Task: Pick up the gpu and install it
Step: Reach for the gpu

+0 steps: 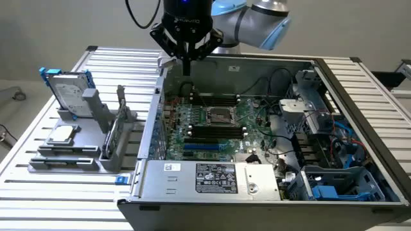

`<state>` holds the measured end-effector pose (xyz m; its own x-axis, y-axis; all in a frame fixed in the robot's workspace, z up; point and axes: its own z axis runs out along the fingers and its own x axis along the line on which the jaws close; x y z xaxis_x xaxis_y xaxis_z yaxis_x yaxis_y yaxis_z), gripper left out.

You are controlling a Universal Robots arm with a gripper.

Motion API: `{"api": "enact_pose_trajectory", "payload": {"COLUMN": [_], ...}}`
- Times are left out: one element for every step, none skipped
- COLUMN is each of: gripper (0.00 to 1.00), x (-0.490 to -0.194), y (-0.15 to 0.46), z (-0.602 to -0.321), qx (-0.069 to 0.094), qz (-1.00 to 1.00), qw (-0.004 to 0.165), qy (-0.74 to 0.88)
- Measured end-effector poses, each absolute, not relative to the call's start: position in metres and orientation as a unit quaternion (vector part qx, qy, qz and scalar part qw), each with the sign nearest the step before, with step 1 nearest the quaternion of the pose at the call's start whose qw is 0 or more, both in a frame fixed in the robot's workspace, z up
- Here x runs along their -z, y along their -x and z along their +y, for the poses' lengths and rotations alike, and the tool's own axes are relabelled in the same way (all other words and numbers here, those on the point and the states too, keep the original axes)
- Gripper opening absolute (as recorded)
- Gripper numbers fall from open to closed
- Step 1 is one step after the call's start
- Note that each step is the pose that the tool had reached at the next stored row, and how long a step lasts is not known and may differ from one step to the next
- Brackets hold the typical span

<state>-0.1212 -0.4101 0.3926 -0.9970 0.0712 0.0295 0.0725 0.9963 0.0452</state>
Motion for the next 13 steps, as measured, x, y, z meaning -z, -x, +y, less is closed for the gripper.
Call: {"api": "enact_pose_trajectory", "payload": {"gripper": [0.11, 0.11, 0.11, 0.11, 0.11, 0.11, 0.11, 0.11, 0.11, 0.11, 0.11, 0.11, 0.11], "x": [-0.3926, -0.3926, -0.3926, -0.3926, -0.3926, -0.3926, -0.3926, -0.3926, -0.3926, -0.3926, -0.3926, -0.3926, -0.3926], "y": [0.1212, 0.1212, 0.1212, 0.1212, 0.1212, 0.1212, 0.1212, 0.1212, 0.1212, 0.1212, 0.1212, 0.1212, 0.1212], "z": [-0.4101, -0.4102, -0.4102, -0.4102, -0.4103, -0.4103, -0.4103, -0.4104, -0.4104, -0.4104, -0.4105, -0.4105, -0.4105], "qx": [0.023, 0.023, 0.023, 0.023, 0.023, 0.023, 0.023, 0.023, 0.023, 0.023, 0.023, 0.023, 0.023], "qz": [-0.999, -0.999, -0.999, -0.999, -0.999, -0.999, -0.999, -0.999, -0.999, -0.999, -0.999, -0.999, -0.999], "qw": [0.014, 0.014, 0.014, 0.014, 0.014, 0.014, 0.014, 0.015, 0.015, 0.015, 0.015, 0.015, 0.015], "qy": [0.036, 0.036, 0.036, 0.036, 0.036, 0.036, 0.036, 0.036, 0.036, 0.036, 0.036, 0.036, 0.036]}}
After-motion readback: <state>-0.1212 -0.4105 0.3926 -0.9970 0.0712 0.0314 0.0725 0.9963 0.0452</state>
